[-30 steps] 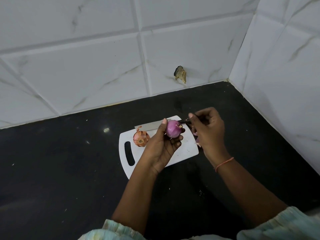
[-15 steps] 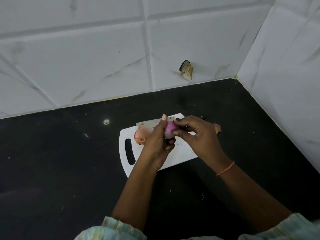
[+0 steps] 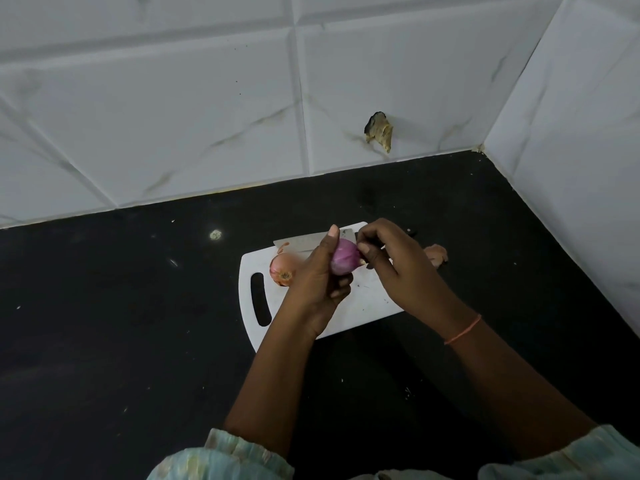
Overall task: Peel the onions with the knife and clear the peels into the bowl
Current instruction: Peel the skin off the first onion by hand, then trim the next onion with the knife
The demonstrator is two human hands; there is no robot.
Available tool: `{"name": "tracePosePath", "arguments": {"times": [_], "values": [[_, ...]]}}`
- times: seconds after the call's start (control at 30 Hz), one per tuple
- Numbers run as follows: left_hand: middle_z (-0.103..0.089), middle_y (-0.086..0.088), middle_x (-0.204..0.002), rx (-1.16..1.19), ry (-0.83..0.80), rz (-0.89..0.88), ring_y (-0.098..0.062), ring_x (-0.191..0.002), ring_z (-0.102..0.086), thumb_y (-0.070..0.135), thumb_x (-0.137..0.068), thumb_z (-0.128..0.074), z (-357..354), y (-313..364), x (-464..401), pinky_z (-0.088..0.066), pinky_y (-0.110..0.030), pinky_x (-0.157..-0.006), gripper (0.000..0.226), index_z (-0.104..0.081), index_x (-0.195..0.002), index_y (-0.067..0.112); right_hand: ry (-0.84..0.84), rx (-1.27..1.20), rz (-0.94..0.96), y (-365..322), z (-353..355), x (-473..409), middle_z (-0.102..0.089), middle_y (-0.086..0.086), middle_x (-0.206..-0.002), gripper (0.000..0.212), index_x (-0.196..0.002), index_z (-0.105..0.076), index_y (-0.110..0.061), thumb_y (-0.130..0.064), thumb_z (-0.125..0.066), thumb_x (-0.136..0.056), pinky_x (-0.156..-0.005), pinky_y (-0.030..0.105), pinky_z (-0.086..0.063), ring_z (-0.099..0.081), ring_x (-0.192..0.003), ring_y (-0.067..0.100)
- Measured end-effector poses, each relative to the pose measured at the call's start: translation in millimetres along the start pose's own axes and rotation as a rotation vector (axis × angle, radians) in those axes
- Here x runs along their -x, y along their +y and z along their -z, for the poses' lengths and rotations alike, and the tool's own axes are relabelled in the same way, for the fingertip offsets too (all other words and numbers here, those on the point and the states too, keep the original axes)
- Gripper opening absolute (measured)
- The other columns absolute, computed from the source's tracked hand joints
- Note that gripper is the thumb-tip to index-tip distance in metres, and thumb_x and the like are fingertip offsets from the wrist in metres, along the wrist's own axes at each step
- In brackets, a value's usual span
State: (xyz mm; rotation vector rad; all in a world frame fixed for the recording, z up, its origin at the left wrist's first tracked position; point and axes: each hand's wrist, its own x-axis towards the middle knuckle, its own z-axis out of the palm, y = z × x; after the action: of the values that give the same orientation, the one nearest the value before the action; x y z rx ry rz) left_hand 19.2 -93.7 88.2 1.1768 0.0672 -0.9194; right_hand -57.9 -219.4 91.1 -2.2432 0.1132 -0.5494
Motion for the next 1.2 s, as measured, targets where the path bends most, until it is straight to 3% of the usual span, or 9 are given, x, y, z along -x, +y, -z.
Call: {"name": "tracePosePath", "arguments": {"times": [0.13, 0.23, 0.3, 0.37, 0.43, 0.6, 0.73, 1.03, 1.2], "values": [[-0.066, -0.011, -0.089, 0.057, -0.04, -0.042, -0.013, -0.062, -0.055, 0.047, -0.091, -0.06, 3.3, -1.2, -1.4, -0.048, -0.021, -0.055, 0.043, -0.066, -0.108, 0.009, -0.007, -0.263, -0.228, -6.8, -0.3, -2.7, -0.058, -0.006, -0.085, 0.017, -0.094, -0.056, -0.02, -0.012, -0.045, -0.103, -0.066, 0.021, -0.054, -0.059, -0.074, 0.009], [-0.069, -0.016, -0.107, 0.097, -0.056, -0.029, -0.016, -0.067, -0.059, 0.045, -0.096, -0.054, 6.5, -3.5, -4.4, -0.053, -0.023, -0.06, 0.048, -0.064, -0.122, 0.007, 0.21, -0.549, -0.509, -6.0, 0.5, -8.3, -0.055, 0.004, -0.075, 0.027, -0.08, -0.055, -0.013, -0.018, -0.043, -0.104, -0.06, 0.016, -0.052, -0.057, -0.07, 0.017], [-0.069, -0.015, -0.106, 0.12, -0.022, -0.011, -0.016, -0.063, -0.058, 0.039, -0.105, -0.04, 8.9, -5.6, -6.0, -0.05, -0.022, -0.053, 0.045, -0.061, -0.125, 0.005, 0.295, -0.336, -0.572, 10.5, -1.2, -10.6, -0.059, 0.007, -0.082, 0.025, -0.081, -0.058, -0.012, -0.027, -0.052, -0.1, -0.07, 0.019, -0.053, -0.059, -0.078, 0.019], [-0.068, -0.012, -0.098, 0.147, 0.045, -0.002, -0.015, -0.058, -0.053, 0.038, -0.107, -0.034, 11.4, -9.9, -7.6, -0.044, -0.021, -0.046, 0.042, -0.061, -0.119, 0.008, 0.199, 0.11, -0.569, 35.3, -2.0, -10.6, -0.059, 0.005, -0.111, 0.018, -0.105, -0.061, -0.016, -0.026, -0.067, -0.091, -0.091, 0.027, -0.047, -0.058, -0.103, 0.019], [-0.065, -0.011, -0.095, 0.138, 0.11, -0.003, -0.015, -0.059, -0.052, 0.038, -0.105, -0.04, 14.3, -16.4, -11.6, -0.042, -0.022, -0.045, 0.036, -0.062, -0.112, 0.011, 0.09, 0.284, -0.549, 54.6, -4.6, -11.1, -0.051, 0.006, -0.131, 0.044, -0.128, -0.054, -0.017, -0.023, -0.071, -0.088, -0.099, 0.03, -0.038, -0.05, -0.121, 0.022], [-0.068, -0.006, -0.099, -0.084, 0.117, -0.059, -0.019, -0.07, -0.065, 0.023, -0.101, -0.055, 20.3, -32.9, -20.9, -0.051, -0.028, -0.063, 0.015, -0.059, -0.115, 0.018, -0.196, 0.574, -0.425, 64.8, -31.1, -16.3, -0.044, 0.008, -0.141, 0.05, -0.141, -0.046, -0.017, -0.038, -0.056, -0.097, -0.107, 0.042, -0.036, -0.041, -0.131, 0.027], [-0.068, -0.003, -0.106, -0.211, 0.079, -0.125, -0.013, -0.072, -0.071, 0.033, -0.105, -0.044, 19.3, -44.7, -24.4, -0.055, -0.023, -0.064, 0.022, -0.05, -0.123, 0.021, -0.128, 0.721, -0.36, 76.6, -43.8, -19.1, -0.037, 0.008, -0.148, 0.054, -0.146, -0.037, -0.02, -0.025, -0.055, -0.096, -0.106, 0.044, -0.037, -0.038, -0.133, 0.028], [-0.059, -0.009, -0.076, -0.317, 0.2, -0.147, -0.016, -0.062, -0.053, 0.044, -0.108, -0.018, 31.7, -73.3, -38.7, -0.047, -0.026, -0.055, 0.046, -0.052, -0.128, 0.02, -0.32, 0.874, -0.079, 89.4, -43.3, -33.9, -0.055, 0.004, -0.119, 0.031, -0.124, -0.054, -0.021, -0.012, -0.048, -0.095, -0.098, 0.04, -0.037, -0.052, -0.111, 0.024], [-0.063, -0.014, -0.1, -0.35, 0.111, -0.251, -0.018, -0.072, -0.061, 0.028, -0.107, -0.036, 28.5, -72.9, -32.1, -0.053, -0.025, -0.061, 0.029, -0.041, -0.135, 0.019, -0.198, 0.524, -0.27, 76.6, -25.0, -8.3, -0.057, 0.003, -0.108, 0.024, -0.123, -0.052, -0.018, -0.022, -0.04, -0.103, -0.073, 0.033, -0.044, -0.058, -0.091, 0.018]]}}
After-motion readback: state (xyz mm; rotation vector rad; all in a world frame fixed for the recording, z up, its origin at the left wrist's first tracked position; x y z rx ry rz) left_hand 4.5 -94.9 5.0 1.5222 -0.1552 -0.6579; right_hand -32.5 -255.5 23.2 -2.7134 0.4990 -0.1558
